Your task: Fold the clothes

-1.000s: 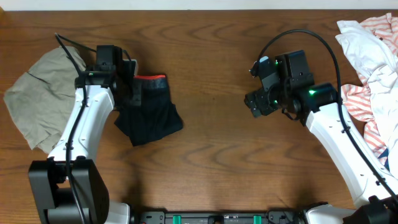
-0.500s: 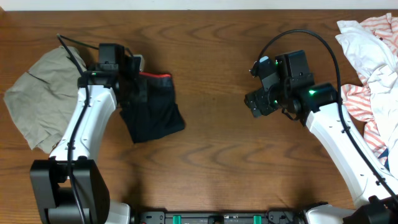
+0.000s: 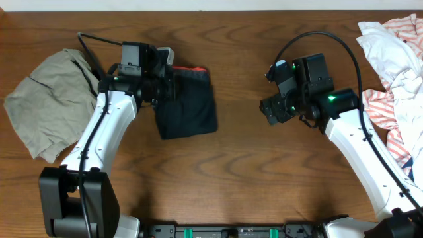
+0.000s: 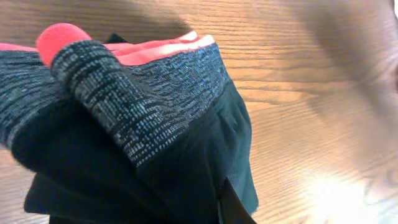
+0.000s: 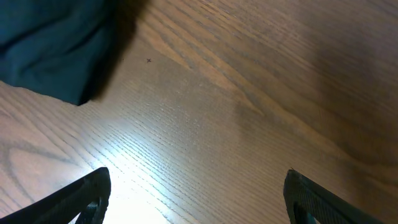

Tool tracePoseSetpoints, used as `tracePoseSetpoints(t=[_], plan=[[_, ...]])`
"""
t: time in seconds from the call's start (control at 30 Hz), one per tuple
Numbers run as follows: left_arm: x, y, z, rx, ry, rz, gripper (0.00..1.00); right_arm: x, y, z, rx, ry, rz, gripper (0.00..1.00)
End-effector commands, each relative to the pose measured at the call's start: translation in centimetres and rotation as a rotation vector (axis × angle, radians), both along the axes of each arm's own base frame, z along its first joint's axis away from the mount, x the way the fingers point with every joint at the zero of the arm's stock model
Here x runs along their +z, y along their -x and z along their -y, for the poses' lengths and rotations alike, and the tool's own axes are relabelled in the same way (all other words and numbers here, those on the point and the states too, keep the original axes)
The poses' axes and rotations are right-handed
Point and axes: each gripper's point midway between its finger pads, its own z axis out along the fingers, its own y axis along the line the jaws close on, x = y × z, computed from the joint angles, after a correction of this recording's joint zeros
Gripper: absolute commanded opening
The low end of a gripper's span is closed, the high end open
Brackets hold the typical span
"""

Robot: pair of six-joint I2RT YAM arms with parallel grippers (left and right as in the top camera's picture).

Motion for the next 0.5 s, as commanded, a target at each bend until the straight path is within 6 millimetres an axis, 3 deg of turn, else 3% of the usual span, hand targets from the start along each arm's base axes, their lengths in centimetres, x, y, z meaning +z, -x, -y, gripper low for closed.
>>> tracePoseSetpoints(t=[0.0, 0.17, 0.37, 0.47], plan=[[0.3, 0.1, 0.8, 0.003, 0.058, -0.023, 0.06, 0.6, -0.2, 0.3, -0.004, 0.001, 0.019, 0.87], [-1.1, 0.6, 0.1, 0.028, 0.015, -0.05, 0.06, 0.6, -0.2, 0.3, -0.004, 0.002, 0.016, 0.87], [-3.7, 1.1, -4.6, 0.165, -0.239, -0.091, 0.06, 0.3, 0.3, 0.5, -0.003, 0.008, -0.004, 0.87], [-4.0, 1.2, -5.6, 0.189, -0.286, -0.092, 0.06, 0.3, 0.3, 0.5, -0.004, 0.008, -0.007, 0.87]])
